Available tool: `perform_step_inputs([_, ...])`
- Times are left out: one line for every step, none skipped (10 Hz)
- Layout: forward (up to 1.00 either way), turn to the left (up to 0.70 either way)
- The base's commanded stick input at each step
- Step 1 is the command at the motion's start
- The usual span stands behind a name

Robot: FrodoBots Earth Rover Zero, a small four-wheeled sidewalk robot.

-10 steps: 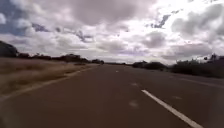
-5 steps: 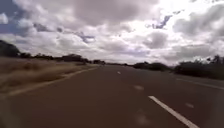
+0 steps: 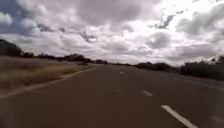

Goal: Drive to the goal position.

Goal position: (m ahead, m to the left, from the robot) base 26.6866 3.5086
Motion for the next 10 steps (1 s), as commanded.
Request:
perform_step_inputs([0.85,0.0])
perform_step_inputs([0.85,-0.02])
perform_step_inputs([0.85,-0.04])
perform_step_inputs([0.85,-0.19])
perform_step_inputs([0.85,-0.2])
perform_step_inputs([0.85,-0.15])
perform_step_inputs([0.85,-0.06])
perform_step_inputs([0.85,0.0])
perform_step_inputs([0.85,0.0])
perform_step_inputs([0.85,0.0])
